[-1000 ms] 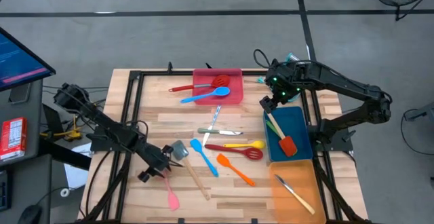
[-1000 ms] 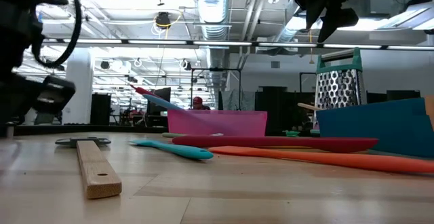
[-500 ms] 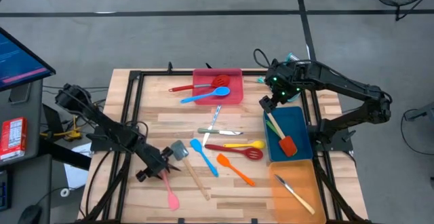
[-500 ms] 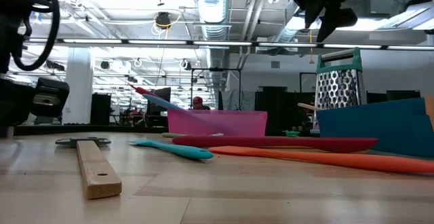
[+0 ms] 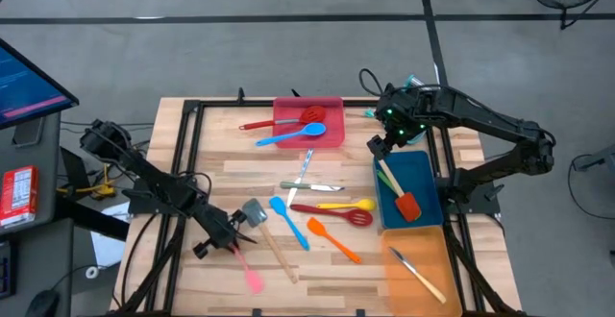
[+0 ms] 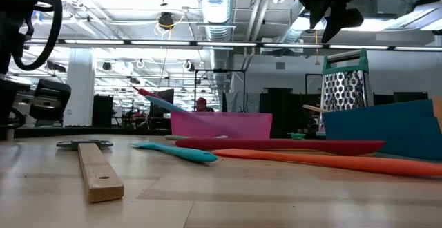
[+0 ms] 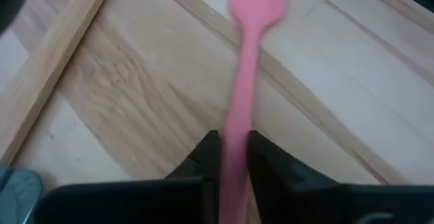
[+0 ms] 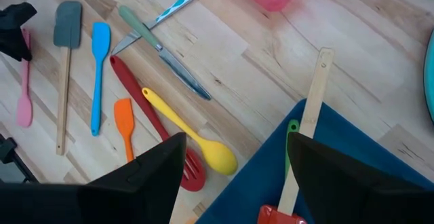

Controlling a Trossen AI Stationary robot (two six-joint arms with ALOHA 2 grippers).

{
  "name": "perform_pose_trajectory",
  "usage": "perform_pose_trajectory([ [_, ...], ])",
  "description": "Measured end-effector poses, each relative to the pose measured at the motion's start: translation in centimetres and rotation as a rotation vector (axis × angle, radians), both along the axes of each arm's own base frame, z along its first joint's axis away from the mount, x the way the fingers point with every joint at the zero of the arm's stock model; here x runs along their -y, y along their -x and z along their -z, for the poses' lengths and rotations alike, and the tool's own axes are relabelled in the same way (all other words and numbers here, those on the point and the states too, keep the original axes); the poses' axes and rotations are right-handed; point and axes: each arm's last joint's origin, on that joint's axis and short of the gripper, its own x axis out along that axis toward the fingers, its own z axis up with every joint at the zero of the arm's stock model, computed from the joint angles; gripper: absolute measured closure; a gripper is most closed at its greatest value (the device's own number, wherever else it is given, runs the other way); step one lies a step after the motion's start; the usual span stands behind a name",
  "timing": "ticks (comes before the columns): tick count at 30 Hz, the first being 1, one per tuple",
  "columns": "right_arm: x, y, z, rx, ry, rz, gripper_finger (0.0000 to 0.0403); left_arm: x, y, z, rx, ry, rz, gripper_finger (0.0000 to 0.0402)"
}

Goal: Pick & Place Kitchen Items
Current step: Put the pink spatula into the blue bin

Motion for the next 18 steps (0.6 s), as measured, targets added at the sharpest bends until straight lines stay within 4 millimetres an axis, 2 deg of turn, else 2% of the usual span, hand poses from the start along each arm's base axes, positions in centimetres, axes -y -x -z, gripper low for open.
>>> perform_pose_trajectory([
  [3,0.0,0.0,0.0,-0.001,0.0,-0.001,0.0148,0.0,0.0,-0.1,0.002,0.009,-0.011,0.0389],
  [12,0.0,0.0,0.0,-0.001,0.005,-0.011,0.0148,0.2,-0.5,-1.0,-0.056,0.105,-0.203,0.0398],
  [18,0.0,0.0,0.0,-0.002,0.009,-0.02,0.0148,0.1,-1.0,-2.0,0.025,0.097,-0.326,0.04],
])
